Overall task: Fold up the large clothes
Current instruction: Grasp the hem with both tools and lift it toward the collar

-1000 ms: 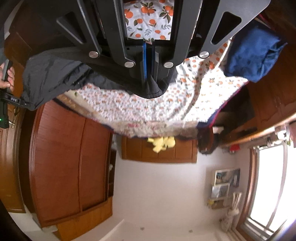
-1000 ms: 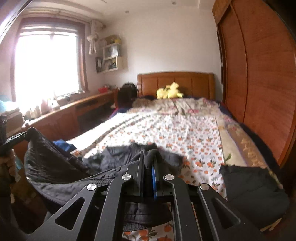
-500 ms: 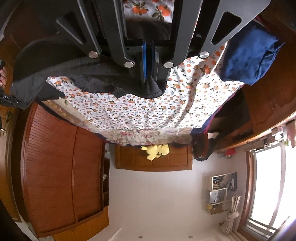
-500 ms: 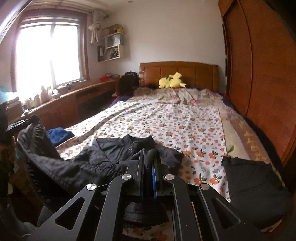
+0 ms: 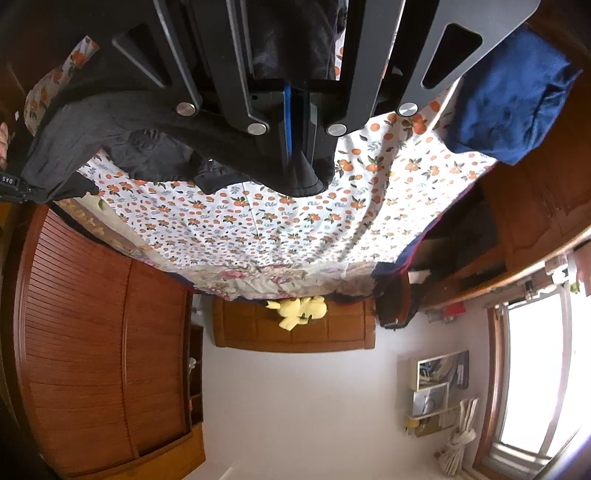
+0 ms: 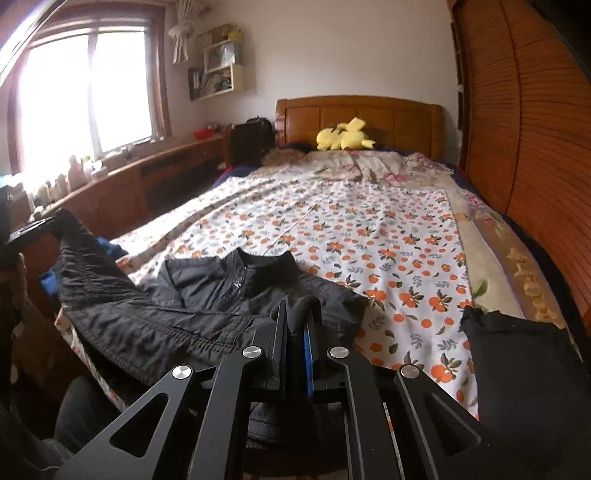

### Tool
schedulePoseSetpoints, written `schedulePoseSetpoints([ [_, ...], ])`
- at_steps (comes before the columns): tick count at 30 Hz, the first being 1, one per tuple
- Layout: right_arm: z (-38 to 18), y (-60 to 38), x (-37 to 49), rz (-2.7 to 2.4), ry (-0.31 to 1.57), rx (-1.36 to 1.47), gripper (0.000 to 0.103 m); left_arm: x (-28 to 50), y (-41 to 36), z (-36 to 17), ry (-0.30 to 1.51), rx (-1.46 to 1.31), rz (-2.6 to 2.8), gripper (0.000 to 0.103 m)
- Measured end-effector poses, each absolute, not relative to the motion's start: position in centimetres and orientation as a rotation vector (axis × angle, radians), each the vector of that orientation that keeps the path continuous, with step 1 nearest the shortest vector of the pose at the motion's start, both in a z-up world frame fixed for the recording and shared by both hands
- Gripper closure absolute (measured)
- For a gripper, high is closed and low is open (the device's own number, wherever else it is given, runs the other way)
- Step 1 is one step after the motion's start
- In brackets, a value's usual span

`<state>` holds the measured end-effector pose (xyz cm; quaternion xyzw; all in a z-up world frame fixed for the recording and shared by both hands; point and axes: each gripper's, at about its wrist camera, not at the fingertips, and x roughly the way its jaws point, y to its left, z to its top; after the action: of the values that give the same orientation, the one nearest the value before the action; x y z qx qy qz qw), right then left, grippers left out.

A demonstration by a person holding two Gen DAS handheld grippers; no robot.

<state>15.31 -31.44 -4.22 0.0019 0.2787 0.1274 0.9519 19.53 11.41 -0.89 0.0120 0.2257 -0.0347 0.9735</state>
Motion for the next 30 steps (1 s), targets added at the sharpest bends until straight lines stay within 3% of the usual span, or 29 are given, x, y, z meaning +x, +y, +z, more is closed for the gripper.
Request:
schedulePoseSetpoints([
  [12, -5.1, -31.0, 23.7, 0.237, 0.583, -0.068, 0.097, 27.6, 13.4, -4.1, 0.508, -0.023, -0.025, 0.099],
  [24, -7.0, -30.7, 38.0, 0.052, 0.652, -0.093, 0.097, 39.4, 13.6, -5.1, 0.565, 0.043, -0.036, 0.098],
  [28, -9.5, -30.7, 40.2, 0.038, 0.719, -0.091, 0.097, 41.2, 13.6, -7.0, 0.616, 0.062, -0.043, 0.094],
  [29, -10.0, -30.6, 40.4, 0.044, 0.733, -0.093, 0.097, 41.6, 13.5, -7.9, 0.66, 0.072, -0.054, 0.088],
  [30, -10.7, -30.4, 40.3, 0.057, 0.746, -0.095, 0.096, 41.5, 13.3, -8.6, 0.674, 0.078, -0.051, 0.076],
])
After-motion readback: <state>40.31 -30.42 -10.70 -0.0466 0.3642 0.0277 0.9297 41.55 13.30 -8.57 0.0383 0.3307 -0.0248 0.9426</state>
